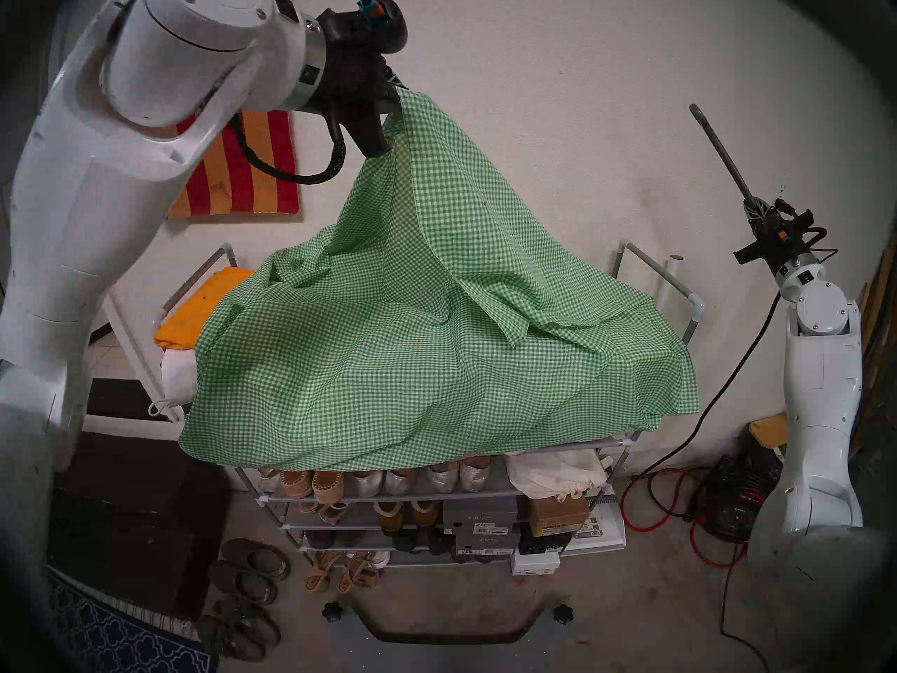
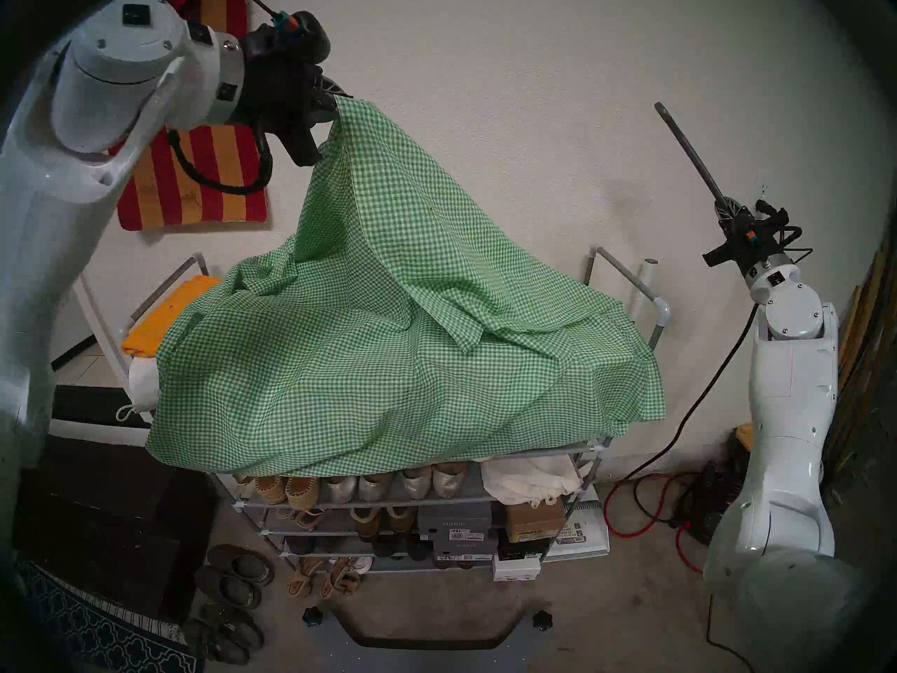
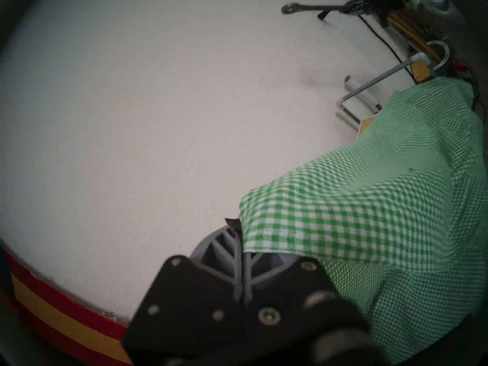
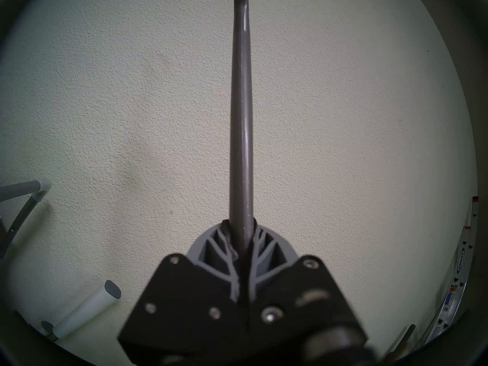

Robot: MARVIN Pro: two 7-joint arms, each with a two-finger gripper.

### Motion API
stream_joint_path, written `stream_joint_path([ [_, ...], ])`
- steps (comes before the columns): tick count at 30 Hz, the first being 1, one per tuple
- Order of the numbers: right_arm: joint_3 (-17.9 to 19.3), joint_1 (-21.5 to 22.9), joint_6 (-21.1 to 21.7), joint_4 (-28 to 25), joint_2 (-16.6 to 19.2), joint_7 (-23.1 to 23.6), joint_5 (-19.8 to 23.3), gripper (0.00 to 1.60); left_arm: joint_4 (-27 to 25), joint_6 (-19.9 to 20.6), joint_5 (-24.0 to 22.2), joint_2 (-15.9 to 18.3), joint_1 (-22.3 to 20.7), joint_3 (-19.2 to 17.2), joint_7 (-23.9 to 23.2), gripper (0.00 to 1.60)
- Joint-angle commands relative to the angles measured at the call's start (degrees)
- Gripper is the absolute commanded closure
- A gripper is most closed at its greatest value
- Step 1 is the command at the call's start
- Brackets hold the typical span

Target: Lift the object off the cloth, cover the shoe rack with the cloth, put the object back

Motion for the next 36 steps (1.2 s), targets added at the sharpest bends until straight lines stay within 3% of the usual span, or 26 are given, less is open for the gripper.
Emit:
stream_joint_path([
  [1, 0.05, 0.23, 0.09, -0.33, 0.09, 0.10, 0.13, 1.60, -1.98, -0.02, -4.70, 4.39, 0.97, -5.14, -3.72, 1.60],
  [10, 0.06, 0.22, 0.12, -0.37, 0.09, 0.14, 0.14, 1.60, -1.86, -0.02, -7.32, 5.47, 1.15, -5.34, -2.53, 1.60],
  [13, 0.06, 0.23, 0.10, -0.34, 0.09, 0.11, 0.13, 1.60, -0.19, -0.02, -8.77, 5.26, -3.62, -0.87, -5.96, 1.60],
  [17, 0.04, 0.24, 0.01, -0.27, 0.09, 0.02, 0.07, 1.60, -6.91, -0.02, -9.36, 2.97, -1.17, 2.48, -4.97, 1.60],
  [23, 0.05, 0.25, 0.01, -0.27, 0.09, 0.02, 0.07, 1.60, -12.10, -0.02, -12.56, 1.39, -4.11, 5.31, -5.46, 1.60],
  [30, 0.05, 0.25, 0.02, -0.28, 0.08, 0.04, 0.08, 1.60, -17.56, -0.02, -18.97, 7.56, -6.44, 4.94, -5.96, 1.60],
  [36, 0.05, 0.25, 0.01, -0.27, 0.08, 0.03, 0.07, 1.60, -19.58, -0.02, -25.36, 11.08, -7.84, 1.93, -5.69, 1.60],
])
